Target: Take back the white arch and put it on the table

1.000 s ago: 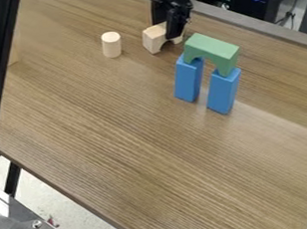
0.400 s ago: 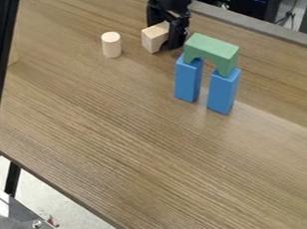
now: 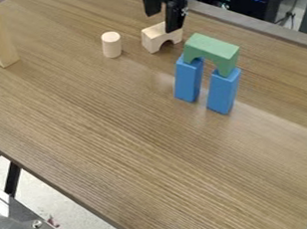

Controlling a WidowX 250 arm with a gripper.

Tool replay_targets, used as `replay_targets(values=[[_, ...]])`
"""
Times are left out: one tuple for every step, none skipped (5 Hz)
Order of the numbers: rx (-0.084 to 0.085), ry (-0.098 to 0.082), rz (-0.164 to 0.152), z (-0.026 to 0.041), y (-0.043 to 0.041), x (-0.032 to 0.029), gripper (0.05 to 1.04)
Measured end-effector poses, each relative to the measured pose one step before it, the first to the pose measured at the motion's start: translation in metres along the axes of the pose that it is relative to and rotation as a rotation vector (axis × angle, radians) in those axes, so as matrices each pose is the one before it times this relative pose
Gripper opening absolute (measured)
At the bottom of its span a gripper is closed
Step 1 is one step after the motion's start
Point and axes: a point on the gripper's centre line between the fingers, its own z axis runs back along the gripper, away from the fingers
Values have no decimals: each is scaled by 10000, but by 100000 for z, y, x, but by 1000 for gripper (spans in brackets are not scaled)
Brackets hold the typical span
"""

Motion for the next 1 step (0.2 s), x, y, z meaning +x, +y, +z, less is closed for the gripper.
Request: replay_targets(values=[[195,-858,-6,2795,-616,-806,1000]])
